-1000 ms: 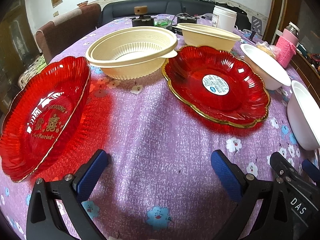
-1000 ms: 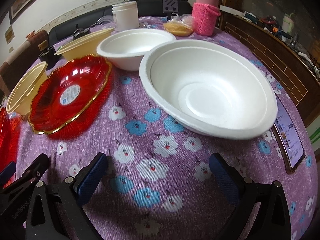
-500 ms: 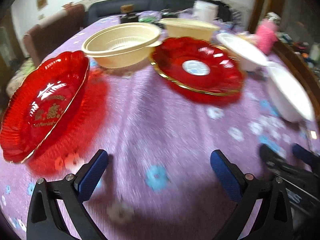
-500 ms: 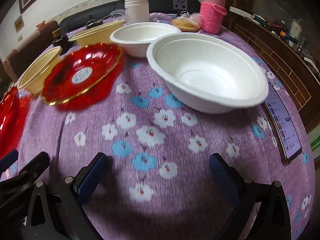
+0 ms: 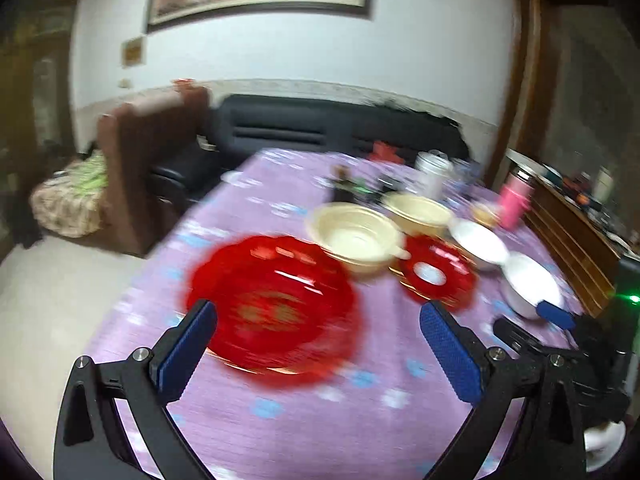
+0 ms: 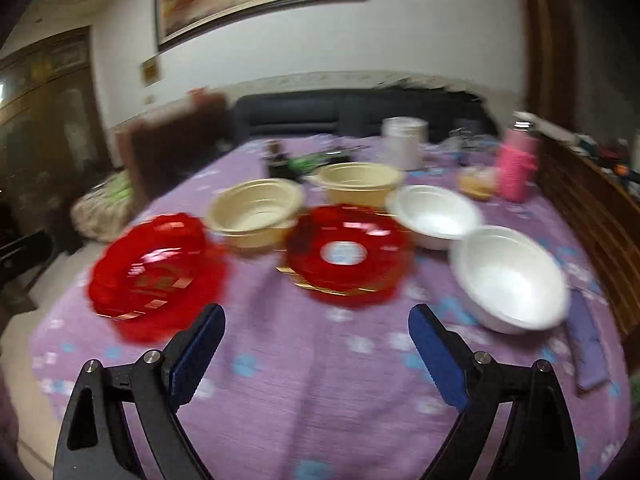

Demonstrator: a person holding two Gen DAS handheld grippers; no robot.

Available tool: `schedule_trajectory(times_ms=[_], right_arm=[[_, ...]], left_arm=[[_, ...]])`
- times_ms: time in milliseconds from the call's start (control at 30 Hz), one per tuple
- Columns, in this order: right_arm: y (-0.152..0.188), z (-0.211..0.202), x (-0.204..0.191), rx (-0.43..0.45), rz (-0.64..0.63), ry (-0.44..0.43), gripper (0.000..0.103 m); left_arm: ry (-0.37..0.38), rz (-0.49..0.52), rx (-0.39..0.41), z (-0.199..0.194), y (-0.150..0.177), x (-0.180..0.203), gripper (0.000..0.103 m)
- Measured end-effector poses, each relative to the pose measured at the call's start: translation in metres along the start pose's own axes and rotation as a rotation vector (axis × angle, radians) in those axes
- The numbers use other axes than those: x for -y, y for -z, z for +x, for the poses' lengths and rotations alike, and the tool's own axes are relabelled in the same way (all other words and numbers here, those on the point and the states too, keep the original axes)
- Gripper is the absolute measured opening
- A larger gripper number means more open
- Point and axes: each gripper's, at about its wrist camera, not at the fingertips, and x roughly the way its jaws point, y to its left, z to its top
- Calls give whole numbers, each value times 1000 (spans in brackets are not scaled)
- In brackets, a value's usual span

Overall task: Organize plates and bowls
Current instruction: 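Grasp the rim of the red 'THE WEDDING' plate with both grippers, then lift the red wedding plate, set it down on the cloth, open both grippers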

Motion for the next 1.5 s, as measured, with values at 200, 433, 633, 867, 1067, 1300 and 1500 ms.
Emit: schedule_trajectory(times_ms=[200,433,633,867,1067,1300,1500], right_arm=[[-27,54,-38,-115,24,-160,83],[-31,122,-58,-261,109,-257,68],[-29,153,-81,-322,80,-239,61],[-22,181,-93,-394,73,-251,18],[-23,174,-103,-374,44,-240,16],[-17,160,-117,-375,59,-302,16],[-3,166,-125,-394,44,-321,17]], left_arm=[[-90,-93,-74,22,-32,-75,102],[-82,-186,-228,95,-30,-120,102],[-36,-213,-317,150,-14,-125,88],[37,-224,-429,190,2,-124,47],[46,-248,-440,184,6,-137,30],[0,-236,-414,155,8,-148,30],[-90,-192,-432,155,20,-147,31]])
